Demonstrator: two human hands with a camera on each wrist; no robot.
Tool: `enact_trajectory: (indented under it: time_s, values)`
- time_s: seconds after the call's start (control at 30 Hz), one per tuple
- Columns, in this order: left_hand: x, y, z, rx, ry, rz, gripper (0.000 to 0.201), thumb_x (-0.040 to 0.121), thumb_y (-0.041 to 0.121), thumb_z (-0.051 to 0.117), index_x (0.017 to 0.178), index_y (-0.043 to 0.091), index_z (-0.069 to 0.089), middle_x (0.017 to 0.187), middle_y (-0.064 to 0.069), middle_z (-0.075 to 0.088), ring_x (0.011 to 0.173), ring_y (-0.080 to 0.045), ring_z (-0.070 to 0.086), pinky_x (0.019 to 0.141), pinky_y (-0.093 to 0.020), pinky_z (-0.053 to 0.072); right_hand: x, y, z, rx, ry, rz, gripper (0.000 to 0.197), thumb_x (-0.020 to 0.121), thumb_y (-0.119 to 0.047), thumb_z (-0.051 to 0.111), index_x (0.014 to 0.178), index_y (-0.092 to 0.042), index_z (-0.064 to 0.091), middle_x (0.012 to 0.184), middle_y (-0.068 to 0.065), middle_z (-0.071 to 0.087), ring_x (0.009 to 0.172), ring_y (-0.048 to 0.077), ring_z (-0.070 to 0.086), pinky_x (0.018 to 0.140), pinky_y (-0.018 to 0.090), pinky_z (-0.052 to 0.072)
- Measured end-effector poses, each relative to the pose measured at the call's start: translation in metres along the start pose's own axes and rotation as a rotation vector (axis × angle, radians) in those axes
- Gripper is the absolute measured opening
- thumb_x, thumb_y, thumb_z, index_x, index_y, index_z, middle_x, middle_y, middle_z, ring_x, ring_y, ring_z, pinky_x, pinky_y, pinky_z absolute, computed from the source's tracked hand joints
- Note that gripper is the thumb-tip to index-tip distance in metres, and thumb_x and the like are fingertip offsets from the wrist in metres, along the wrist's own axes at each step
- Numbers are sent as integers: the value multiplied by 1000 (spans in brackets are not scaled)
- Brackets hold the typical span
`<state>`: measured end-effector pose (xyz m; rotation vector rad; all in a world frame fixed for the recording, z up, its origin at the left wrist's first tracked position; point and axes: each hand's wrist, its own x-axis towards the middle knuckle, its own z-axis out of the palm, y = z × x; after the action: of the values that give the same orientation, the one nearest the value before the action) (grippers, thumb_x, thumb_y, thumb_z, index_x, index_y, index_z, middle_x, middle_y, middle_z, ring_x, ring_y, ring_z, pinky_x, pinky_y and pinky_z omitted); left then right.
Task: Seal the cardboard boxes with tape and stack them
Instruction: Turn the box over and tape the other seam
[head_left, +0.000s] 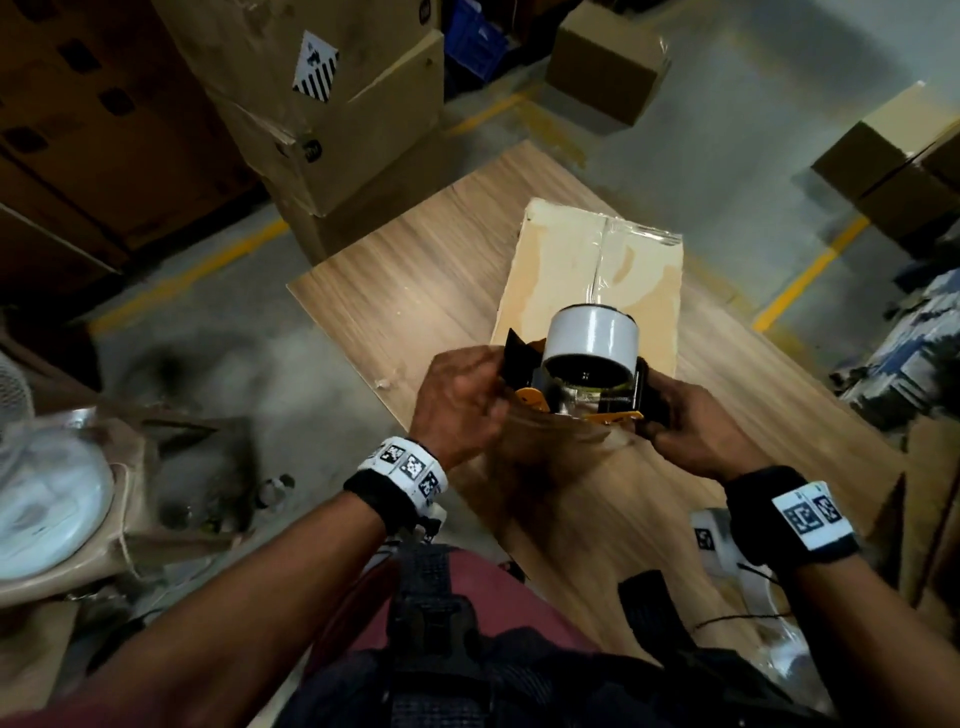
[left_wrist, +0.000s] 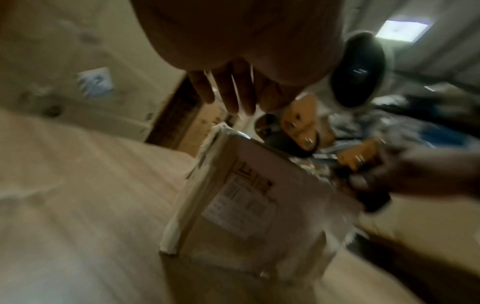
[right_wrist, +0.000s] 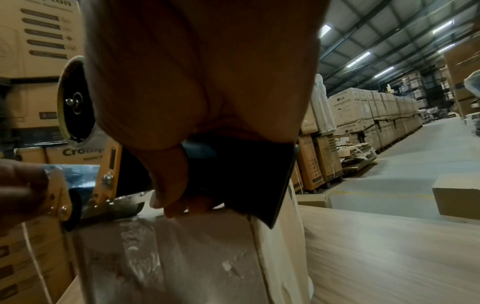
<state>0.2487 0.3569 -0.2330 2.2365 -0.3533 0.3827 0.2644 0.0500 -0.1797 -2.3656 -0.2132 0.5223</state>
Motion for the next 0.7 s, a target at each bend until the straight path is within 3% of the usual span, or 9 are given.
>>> enact_trajectory:
  time_s: [0.07,0.2,0.27,0.37,0.53,0.7]
  values:
    - [-12,-2,7,225,-193,148,55,66,20,80,116,-1,69,118,-19,70,117,-34,59,106,-48,52,0,2,-2,39,-1,-29,61,85,-8,76,130,-44,60,108,-10,76,104,17,71,95,50,57]
    - [-19,-12,7,442,-383,180,69,67,40,80,120,0,66,122,-21,68,133,-35,50,113,-52,45,-6,8,-2,17,-3,-54,46,87,-10,77,123,-35,64,106,-9,76,101,17,71,90,51,57]
    - [-15,-15,6,470,-414,202,74,75,48,67,135,5,61,142,-17,61,144,-30,46,114,-52,44,-11,13,-10,-8,13,-38,46,86,-12,76,123,-36,63,106,-9,76,101,17,71,88,52,58]
    - [-13,-16,7,501,-442,160,85,87,57,50,159,14,39,167,-7,35,155,-20,32,117,-49,41,-32,27,-28,5,59,14,45,87,-8,79,122,-35,67,105,-13,76,102,11,71,90,43,57]
    - [-15,-12,9,557,-433,151,89,88,61,45,162,14,34,170,-6,29,156,-20,29,116,-48,39,-72,67,-54,-12,116,115,50,84,-3,81,116,-38,67,102,-3,77,101,25,71,90,52,57]
    - [-13,-16,9,559,-457,169,89,89,61,46,163,16,31,171,-5,26,157,-19,26,119,-49,38,-77,83,-58,34,151,87,54,84,3,76,122,-34,68,107,-1,77,104,26,72,92,59,56]
